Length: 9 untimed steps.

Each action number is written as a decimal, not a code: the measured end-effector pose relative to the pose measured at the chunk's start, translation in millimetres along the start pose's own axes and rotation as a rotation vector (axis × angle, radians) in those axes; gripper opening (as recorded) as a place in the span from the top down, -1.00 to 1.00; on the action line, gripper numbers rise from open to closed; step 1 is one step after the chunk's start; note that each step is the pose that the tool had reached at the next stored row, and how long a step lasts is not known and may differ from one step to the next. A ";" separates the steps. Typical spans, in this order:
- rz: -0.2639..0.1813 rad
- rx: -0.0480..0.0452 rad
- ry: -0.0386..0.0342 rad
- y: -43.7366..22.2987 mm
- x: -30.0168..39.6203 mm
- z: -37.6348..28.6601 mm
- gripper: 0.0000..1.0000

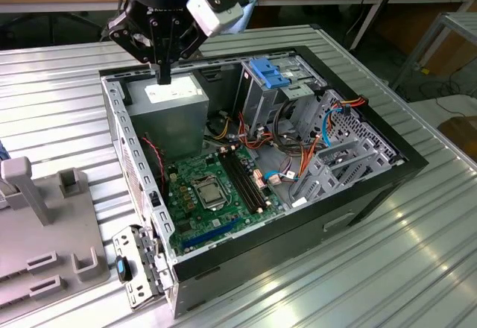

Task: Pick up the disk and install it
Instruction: 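Reach for the disk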

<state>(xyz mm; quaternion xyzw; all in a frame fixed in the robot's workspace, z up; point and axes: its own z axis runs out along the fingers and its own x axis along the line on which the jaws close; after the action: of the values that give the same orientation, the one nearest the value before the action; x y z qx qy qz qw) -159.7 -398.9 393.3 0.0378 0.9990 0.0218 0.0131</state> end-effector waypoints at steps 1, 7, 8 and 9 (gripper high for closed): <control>0.000 0.0000 0.0000 0.0 0.7 0.0 0.79; 0.000 0.0001 0.0000 -0.5 7.0 -0.2 0.79; 0.000 0.0000 0.0000 -0.6 8.4 -0.3 0.79; 0.000 0.0001 0.0001 -0.7 9.2 -0.3 0.79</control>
<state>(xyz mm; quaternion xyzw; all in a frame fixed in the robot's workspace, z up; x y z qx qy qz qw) -168.9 -398.9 393.3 0.0379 0.9990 0.0217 0.0130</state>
